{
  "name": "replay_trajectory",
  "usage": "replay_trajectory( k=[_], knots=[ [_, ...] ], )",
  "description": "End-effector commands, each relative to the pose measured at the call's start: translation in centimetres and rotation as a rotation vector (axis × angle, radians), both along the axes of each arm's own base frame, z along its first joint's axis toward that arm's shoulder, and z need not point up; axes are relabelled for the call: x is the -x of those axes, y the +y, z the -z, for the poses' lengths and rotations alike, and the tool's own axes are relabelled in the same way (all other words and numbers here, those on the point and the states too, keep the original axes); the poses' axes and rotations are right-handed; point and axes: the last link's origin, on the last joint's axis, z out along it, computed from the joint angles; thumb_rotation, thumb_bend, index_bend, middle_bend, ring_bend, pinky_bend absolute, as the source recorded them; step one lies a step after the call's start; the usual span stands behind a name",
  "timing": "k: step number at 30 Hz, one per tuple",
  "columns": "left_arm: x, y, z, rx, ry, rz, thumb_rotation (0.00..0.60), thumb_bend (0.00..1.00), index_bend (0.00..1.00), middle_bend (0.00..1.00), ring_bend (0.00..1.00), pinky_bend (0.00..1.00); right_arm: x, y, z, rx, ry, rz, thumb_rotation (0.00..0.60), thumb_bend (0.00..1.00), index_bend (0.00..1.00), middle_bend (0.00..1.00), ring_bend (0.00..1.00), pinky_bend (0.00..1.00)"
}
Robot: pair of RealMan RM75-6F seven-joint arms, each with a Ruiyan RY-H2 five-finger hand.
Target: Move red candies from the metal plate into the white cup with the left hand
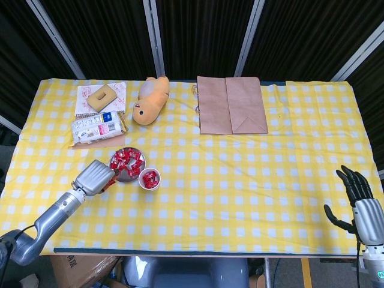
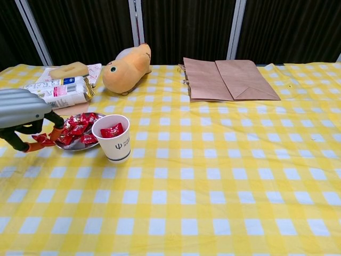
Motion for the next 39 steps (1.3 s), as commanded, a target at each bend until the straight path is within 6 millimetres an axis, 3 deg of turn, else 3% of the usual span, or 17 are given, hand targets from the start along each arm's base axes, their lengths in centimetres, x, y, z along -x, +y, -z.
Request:
replay_trajectory(
  k=[1, 9, 20, 29, 35, 39],
  knots=[
    [-1.7, 0.2, -1.6, -0.033, -0.041, 0.042, 0.600, 0.44, 0.57, 1.00, 1.00, 0.99, 0.0, 0.0, 0.0, -0.001, 0.000, -0.001, 0.600, 0.42, 0.00, 0.00, 0.00, 0.00],
    [-5.4, 1.1, -2.3, -0.058, -0.116, 0.069, 0.600, 0.44, 0.56, 1.00, 1.00, 0.99, -0.1, 0.0, 0.0, -0.001, 0.001, -0.005, 0.600, 0.42, 0.00, 0.00, 0.00, 0.00],
    [-9.9, 1.4, 1.5, -0.022, -0.140, 0.102, 0.600, 0.44, 0.56, 1.00, 1.00, 0.99, -0.1, 0.1, 0.0, -0.004, -0.007, -0.006, 0.600, 0.42, 0.00, 0.00, 0.00, 0.00],
    [-11.7, 0.9, 3.2, 0.004, -0.156, 0.112, 0.600, 0.43, 0.55, 0.99, 1.00, 0.99, -0.1, 0.0, 0.0, -0.007, -0.012, -0.010, 0.600, 0.42, 0.00, 0.00, 0.00, 0.00],
    [-11.8, 0.6, 3.6, 0.016, -0.136, 0.121, 0.600, 0.25, 0.50, 0.99, 1.00, 0.99, -0.2, 0.1, -0.1, -0.005, -0.012, -0.011, 0.600, 0.42, 0.00, 0.00, 0.00, 0.00],
    [-11.5, 0.8, 2.7, -0.007, -0.140, 0.110, 0.600, 0.24, 0.49, 0.99, 1.00, 0.99, -0.2, 0.1, 0.0, -0.005, -0.012, -0.011, 0.600, 0.42, 0.00, 0.00, 0.00, 0.00]
  ],
)
